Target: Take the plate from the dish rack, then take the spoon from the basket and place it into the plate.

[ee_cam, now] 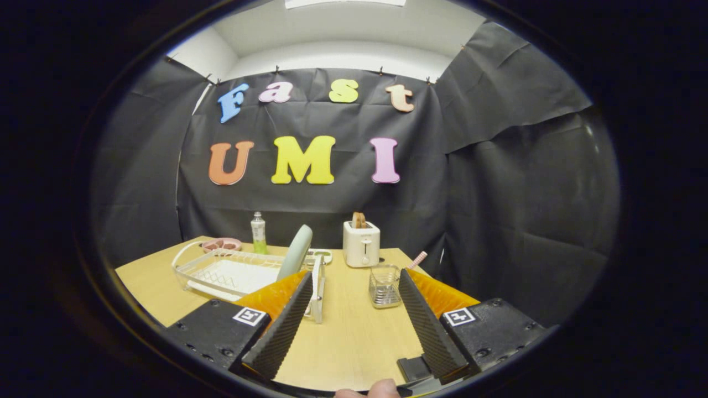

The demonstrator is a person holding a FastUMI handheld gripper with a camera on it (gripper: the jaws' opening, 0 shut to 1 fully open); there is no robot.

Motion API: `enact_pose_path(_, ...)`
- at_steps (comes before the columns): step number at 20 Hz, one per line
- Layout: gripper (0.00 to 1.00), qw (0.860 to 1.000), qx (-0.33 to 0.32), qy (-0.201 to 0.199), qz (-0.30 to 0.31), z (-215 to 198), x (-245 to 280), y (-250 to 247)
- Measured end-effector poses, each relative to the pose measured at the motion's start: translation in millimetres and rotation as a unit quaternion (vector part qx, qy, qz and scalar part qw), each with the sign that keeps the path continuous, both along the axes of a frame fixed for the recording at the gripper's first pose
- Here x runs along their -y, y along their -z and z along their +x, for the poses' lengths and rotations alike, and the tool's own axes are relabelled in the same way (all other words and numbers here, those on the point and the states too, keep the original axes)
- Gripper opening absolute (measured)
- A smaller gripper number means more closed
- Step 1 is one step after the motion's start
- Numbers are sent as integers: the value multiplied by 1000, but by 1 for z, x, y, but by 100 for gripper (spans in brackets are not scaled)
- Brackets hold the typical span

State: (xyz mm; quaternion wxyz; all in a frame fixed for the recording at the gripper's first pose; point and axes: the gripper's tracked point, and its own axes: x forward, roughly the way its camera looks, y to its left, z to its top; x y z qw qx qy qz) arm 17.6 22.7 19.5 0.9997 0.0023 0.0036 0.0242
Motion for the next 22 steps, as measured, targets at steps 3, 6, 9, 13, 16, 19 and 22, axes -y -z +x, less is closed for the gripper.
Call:
enact_pose_path(3, 100, 1000, 0, -16, -7, 15, -7, -23)
enact_pose_path(6, 100, 998, -28, -56, -7, 34, -26, -48)
enact_pose_path(9, 100, 995, -51, -82, -14, 65, -40, -80)
enact_pose_path(13, 100, 989, -101, -112, -10, 114, -67, -101)
enact_pose_path(16, 100, 980, -154, -123, -29, 155, -88, -96)
enact_pose_path(19, 100, 970, -206, -119, -47, 196, -104, -79)
enact_pose_path(22, 100, 957, -260, -118, -48, 223, -119, -56)
